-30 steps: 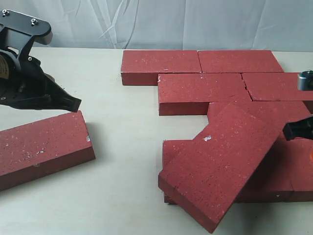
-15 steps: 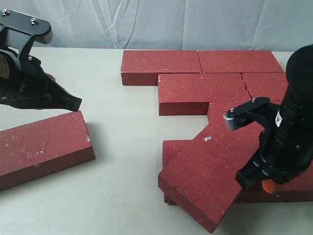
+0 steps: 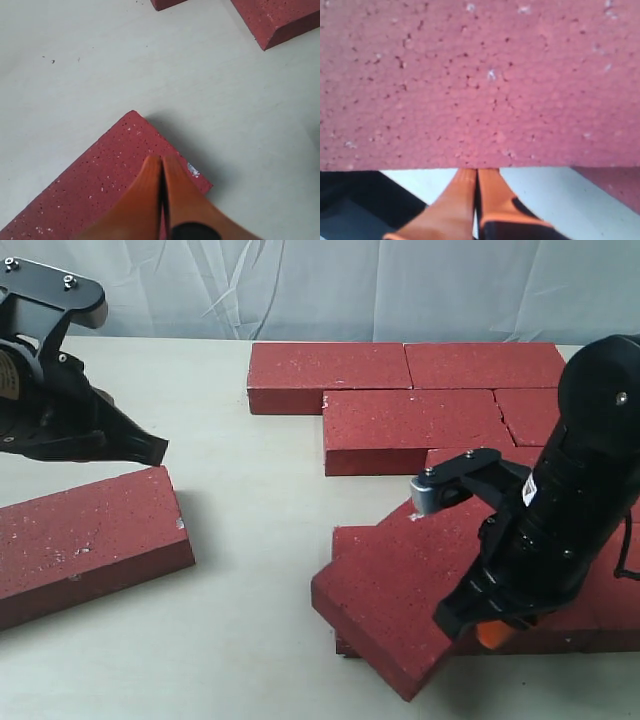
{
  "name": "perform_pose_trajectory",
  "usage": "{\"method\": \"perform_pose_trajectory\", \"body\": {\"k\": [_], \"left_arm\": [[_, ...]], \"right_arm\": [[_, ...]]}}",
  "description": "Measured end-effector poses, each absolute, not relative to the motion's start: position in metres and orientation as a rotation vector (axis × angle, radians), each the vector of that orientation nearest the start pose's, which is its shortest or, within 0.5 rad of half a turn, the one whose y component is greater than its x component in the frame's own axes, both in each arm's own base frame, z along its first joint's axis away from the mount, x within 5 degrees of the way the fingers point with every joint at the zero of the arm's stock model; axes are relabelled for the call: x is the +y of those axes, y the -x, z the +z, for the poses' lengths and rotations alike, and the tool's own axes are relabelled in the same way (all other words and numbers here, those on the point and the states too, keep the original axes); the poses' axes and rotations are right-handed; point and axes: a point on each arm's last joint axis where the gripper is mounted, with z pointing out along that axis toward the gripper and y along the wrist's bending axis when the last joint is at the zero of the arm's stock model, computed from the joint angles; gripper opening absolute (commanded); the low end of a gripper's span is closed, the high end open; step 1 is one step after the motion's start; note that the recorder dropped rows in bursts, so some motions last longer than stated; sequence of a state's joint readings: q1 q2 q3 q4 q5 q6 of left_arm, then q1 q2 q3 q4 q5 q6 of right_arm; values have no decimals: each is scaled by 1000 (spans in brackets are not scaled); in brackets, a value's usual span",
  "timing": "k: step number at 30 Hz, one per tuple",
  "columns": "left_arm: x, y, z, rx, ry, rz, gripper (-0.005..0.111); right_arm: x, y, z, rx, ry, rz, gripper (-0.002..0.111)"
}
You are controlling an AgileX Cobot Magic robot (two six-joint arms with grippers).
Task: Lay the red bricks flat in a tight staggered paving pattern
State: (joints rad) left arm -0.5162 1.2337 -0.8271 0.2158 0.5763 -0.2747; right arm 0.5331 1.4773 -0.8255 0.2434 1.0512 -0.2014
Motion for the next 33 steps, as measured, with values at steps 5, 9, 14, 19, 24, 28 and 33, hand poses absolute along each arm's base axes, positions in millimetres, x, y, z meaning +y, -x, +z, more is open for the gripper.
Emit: {"method": "perform_pose_trajectory", "body": {"k": [5, 9, 14, 19, 24, 28, 33], "left_arm": [[-112, -219, 275, 2400, -464, -130, 0], [-112, -219, 275, 2400, -464, -130, 0], [-112, -219, 275, 2400, -464, -130, 0], [-112, -219, 275, 2399, -464, -130, 0], [-112, -219, 275, 2399, -463, -132, 0], [-112, -219, 275, 2399, -463, -132, 0], [-112, -219, 275, 2397, -463, -133, 0]], "right_arm": [[147, -202, 205, 2935, 801, 448, -1], [153, -211, 207, 2842, 697, 506, -1], [157, -219, 210, 2755, 616, 532, -1], [161, -228, 214, 2662, 504, 574, -1], [162, -229, 218, 2636, 460, 604, -1], [159, -219, 229, 2651, 491, 637, -1], [153, -206, 253, 2587, 520, 664, -1]]}}
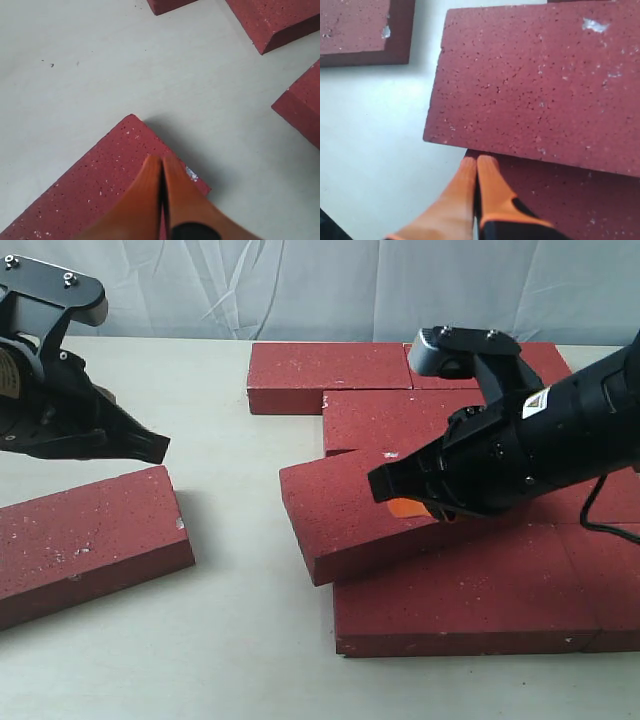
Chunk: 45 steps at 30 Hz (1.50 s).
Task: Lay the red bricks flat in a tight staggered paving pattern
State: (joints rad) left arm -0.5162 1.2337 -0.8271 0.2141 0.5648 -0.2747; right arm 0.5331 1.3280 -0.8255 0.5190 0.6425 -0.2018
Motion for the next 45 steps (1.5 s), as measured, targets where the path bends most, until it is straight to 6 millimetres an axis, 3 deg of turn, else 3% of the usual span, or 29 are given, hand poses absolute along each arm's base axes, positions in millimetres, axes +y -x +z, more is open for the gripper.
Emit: {"method": "perform_pose_trajectory", "body": {"k": [6, 15, 22, 28, 34, 40, 45], "left_arm": [[-115, -220, 277, 2380, -433, -186, 0], [-120, -220, 277, 2384, -361, -285, 0], [-130, -231, 253, 2484, -314, -319, 0], [-140, -241, 228, 2573, -247, -361, 0], [-147, -246, 208, 2649, -179, -405, 0], [-159, -246, 193, 2691, -203, -443, 0], [-180, -240, 174, 2724, -296, -449, 0]], "right_arm": [[140, -211, 258, 2564, 464, 575, -1], [88, -239, 258, 2558, 161, 457, -1], [55, -252, 254, 2560, 22, 369, -1], [43, -275, 257, 2561, -24, 326, -1], [36, -303, 251, 2629, 35, 234, -1], [33, -325, 230, 2739, 93, 160, -1], [32, -335, 215, 2820, 115, 131, -1]]}}
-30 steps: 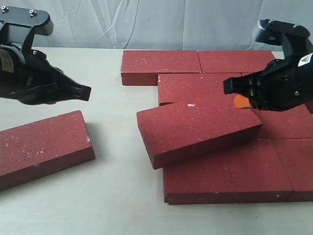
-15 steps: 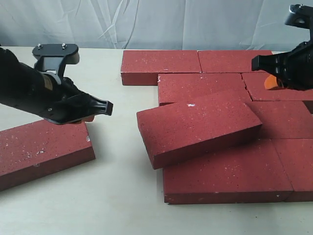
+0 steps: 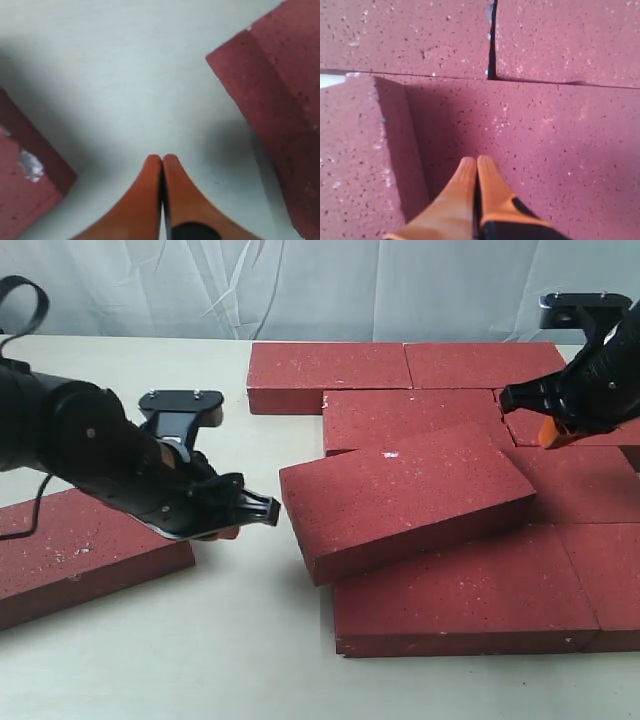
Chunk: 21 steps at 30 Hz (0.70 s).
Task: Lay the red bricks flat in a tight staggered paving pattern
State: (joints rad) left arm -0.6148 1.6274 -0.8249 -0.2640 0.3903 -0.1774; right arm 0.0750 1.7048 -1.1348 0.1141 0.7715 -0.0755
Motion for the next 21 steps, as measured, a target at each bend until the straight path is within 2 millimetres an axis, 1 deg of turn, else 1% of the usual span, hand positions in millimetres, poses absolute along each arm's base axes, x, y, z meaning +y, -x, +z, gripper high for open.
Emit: {"method": "perform_pose_trajectory", "body": {"k": [3, 7, 15, 21], "left_arm": [[-191, -238, 165, 2728, -294, -470, 0], [-196, -240, 158, 2730, -251, -493, 0], [-205, -251, 171, 2674, -215, -547, 0], [-208, -255, 177, 2651, -212, -563, 0]], "right_arm": [[32, -337, 207, 2853, 118, 129, -1], [34, -338, 200, 2881, 109, 152, -1], [41, -338, 191, 2916, 155, 256, -1], [46, -338, 186, 2930, 183, 343, -1]]}}
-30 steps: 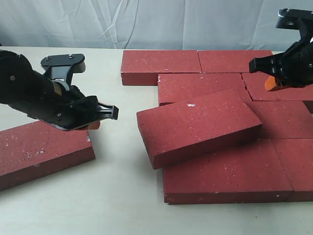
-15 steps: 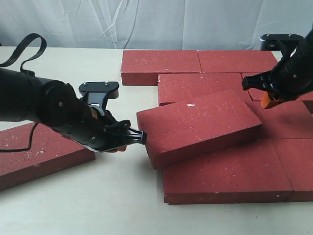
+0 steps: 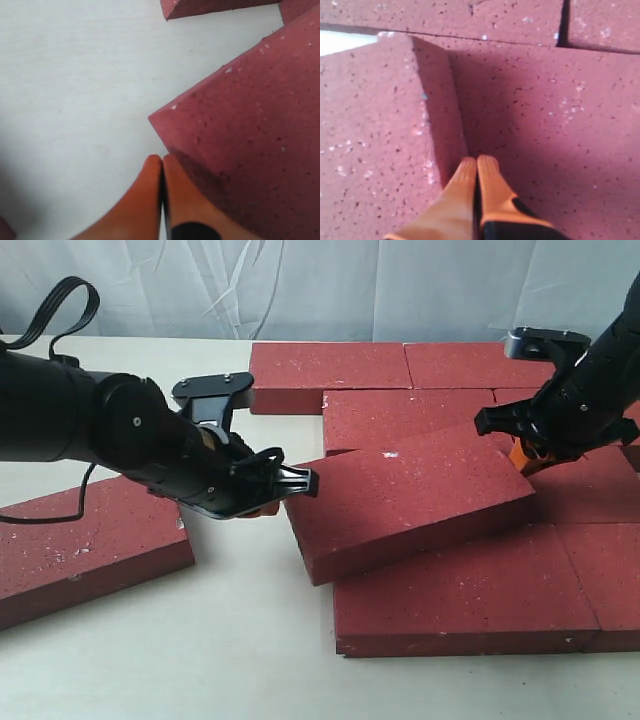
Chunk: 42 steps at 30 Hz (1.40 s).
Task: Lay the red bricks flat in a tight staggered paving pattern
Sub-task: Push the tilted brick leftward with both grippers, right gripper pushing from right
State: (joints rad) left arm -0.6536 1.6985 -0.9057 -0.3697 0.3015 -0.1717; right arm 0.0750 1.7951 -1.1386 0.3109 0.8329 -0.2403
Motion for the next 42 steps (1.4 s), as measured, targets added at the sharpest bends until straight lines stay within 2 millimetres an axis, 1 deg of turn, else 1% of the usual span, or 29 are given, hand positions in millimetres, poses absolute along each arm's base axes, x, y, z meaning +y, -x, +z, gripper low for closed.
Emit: {"method": "perform_pose_trajectory", "body": {"k": [7, 13, 18, 23, 30, 32, 35, 42], "left_arm": [[-208, -256, 177, 2644, -227, -561, 0], [-206, -257, 177, 2627, -295, -520, 0], [-197, -268, 180, 2607, -266, -495, 0], [-182, -284, 182, 2580, -210, -467, 0], [-166, -293, 182, 2571, -184, -421, 0], [-164, -296, 182, 2556, -180, -415, 0], [-162, -299, 183, 2532, -187, -403, 0], [-156, -302, 181, 2522, -229, -355, 0]], "right_arm": [[50, -337, 186, 2920, 222, 412, -1], [54, -336, 187, 2913, 292, 469, -1], [58, -337, 191, 2871, 316, 546, -1], [65, -337, 200, 2795, 324, 654, -1], [73, -341, 208, 2691, 302, 802, -1], [74, -341, 209, 2680, 304, 811, -1], [82, -340, 209, 2670, 351, 810, -1], [107, -337, 207, 2629, 532, 689, -1]]}}
